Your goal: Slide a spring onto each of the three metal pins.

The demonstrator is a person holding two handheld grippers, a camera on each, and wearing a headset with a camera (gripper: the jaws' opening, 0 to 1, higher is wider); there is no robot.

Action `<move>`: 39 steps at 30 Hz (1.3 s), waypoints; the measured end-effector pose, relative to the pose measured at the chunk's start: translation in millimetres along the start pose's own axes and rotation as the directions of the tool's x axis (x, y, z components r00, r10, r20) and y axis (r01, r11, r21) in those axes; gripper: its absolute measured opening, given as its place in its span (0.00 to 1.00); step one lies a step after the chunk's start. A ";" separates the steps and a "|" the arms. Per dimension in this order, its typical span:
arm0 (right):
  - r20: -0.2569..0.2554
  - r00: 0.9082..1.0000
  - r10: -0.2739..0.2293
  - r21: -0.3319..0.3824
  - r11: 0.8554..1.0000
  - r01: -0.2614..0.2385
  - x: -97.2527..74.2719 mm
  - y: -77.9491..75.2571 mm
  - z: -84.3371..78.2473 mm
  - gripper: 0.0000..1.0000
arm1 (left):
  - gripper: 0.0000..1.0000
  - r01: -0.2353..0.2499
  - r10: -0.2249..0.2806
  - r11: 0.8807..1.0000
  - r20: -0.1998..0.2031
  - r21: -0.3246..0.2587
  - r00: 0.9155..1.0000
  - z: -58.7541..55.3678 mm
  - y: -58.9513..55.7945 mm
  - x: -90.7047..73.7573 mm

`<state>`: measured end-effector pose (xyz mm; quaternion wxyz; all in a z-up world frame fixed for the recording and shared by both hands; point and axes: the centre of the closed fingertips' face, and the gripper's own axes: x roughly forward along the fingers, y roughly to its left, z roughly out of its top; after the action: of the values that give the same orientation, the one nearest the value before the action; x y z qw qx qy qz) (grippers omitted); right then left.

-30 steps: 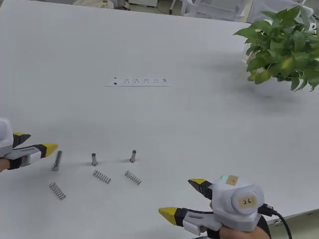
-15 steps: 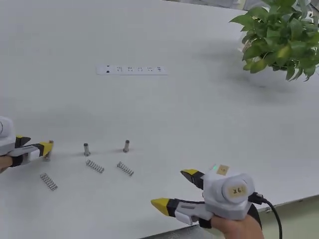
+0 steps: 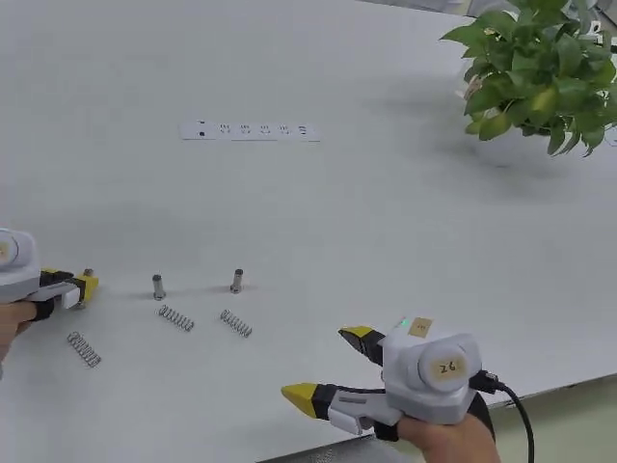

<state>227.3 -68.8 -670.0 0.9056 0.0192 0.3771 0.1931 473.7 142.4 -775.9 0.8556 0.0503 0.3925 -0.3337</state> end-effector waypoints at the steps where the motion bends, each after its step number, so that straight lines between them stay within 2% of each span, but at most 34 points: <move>1: -0.003 1.000 0.000 -0.001 1.000 0.000 -0.3 -0.3 -0.5 0.65 | 0.13 0.000 0.000 1.000 -0.008 0.023 1.000 -1.2 -1.2 1.5; 3: -0.008 1.000 -0.001 -0.006 1.000 0.001 -0.7 -0.6 -1.4 0.65 | 0.14 0.018 -0.017 0.999 -0.024 0.041 1.000 -3.8 -7.1 5.9; 4: -0.009 1.000 -0.001 -0.006 1.000 0.001 -0.9 -0.7 -1.5 0.65 | 0.13 0.009 -0.009 0.997 0.005 0.075 1.000 2.0 -5.5 9.1; 5: -0.008 1.000 -0.002 -0.004 1.000 0.002 -1.2 -1.0 -1.4 0.65 | 0.12 0.001 0.000 0.998 -0.020 0.060 1.000 -2.0 -5.5 9.1; 9: -0.007 1.000 -0.005 -0.001 1.000 0.005 -1.6 -2.4 -1.1 0.65 | 0.09 -0.018 0.018 0.999 0.004 0.050 1.000 2.0 -3.7 13.3; 10: -0.008 1.000 -0.005 -0.001 1.000 0.005 -1.6 -2.3 -1.1 0.65 | 0.09 -0.021 0.020 0.997 0.011 0.074 1.000 2.3 -4.8 15.0; 11: -0.010 1.000 -0.006 -0.004 1.000 0.006 -1.5 -2.2 -1.4 0.65 | 0.09 -0.030 0.028 0.991 0.016 0.132 0.999 4.3 -4.1 16.0; 13: -0.011 1.000 -0.003 -0.003 1.000 0.003 -1.6 -1.5 -0.6 0.65 | 0.11 -0.029 0.031 0.980 -0.006 0.195 0.999 1.7 -8.4 16.5; 15: 0.003 1.000 -0.001 0.002 1.000 0.001 -1.8 -1.0 3.1 0.65 | 0.08 -0.055 0.056 0.975 0.002 0.215 0.998 1.9 -6.0 17.0; 17: 0.008 1.000 -0.002 0.005 1.000 0.002 -1.6 -1.5 5.0 0.65 | 0.04 -0.051 0.052 0.984 -0.001 0.169 0.999 0.4 -6.1 16.4; 21: 0.017 1.000 -0.003 0.003 1.000 0.003 -0.7 -2.0 8.1 0.65 | 0.00 -0.062 0.068 0.980 -0.024 0.188 0.997 1.2 -3.3 12.8; 24: 0.016 1.000 -0.002 0.000 1.000 0.002 -0.6 -1.6 7.4 0.65 | 0.00 -0.064 0.073 0.984 -0.047 0.167 0.996 -0.6 -1.0 8.4; 28: 0.021 1.000 -0.003 0.005 1.000 0.003 -2.2 -1.1 6.1 0.65 | 0.00 -0.063 0.068 0.988 -0.030 0.139 0.997 1.8 -0.4 1.0; 33: 0.019 1.000 -0.003 0.001 1.000 0.003 -2.3 -0.8 4.2 0.65 | 0.00 -0.068 0.067 0.991 0.012 0.112 0.998 12.0 1.8 -8.6; 39: 0.030 1.000 0.000 0.003 1.000 0.000 -1.3 0.1 6.0 0.65 | 0.00 -0.070 0.068 0.992 0.031 0.102 0.997 15.2 2.7 -15.9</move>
<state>230.7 -68.5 -664.8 0.9111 0.0233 0.3639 0.1924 477.6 147.6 -754.6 0.8683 0.1032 0.3608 -0.3244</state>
